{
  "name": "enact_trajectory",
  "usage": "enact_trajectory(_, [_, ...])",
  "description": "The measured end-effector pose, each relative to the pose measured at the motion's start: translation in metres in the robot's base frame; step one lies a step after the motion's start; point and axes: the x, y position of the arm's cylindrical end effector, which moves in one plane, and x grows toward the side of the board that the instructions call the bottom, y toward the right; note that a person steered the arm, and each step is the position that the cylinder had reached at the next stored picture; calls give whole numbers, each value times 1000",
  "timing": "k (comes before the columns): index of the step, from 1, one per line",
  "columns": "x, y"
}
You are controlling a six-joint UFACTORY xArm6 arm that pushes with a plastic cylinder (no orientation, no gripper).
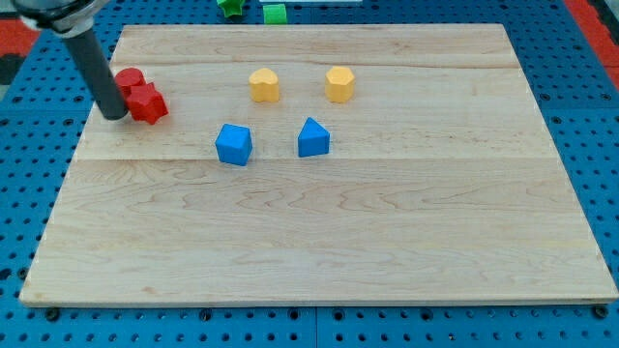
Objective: Push the red star up a bit
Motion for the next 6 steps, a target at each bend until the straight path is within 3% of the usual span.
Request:
enact_trajectory(1, [-17,40])
enact_trajectory(3, [36,22])
enact_trajectory(5, [13,93])
enact_trajectory(6, [-9,84])
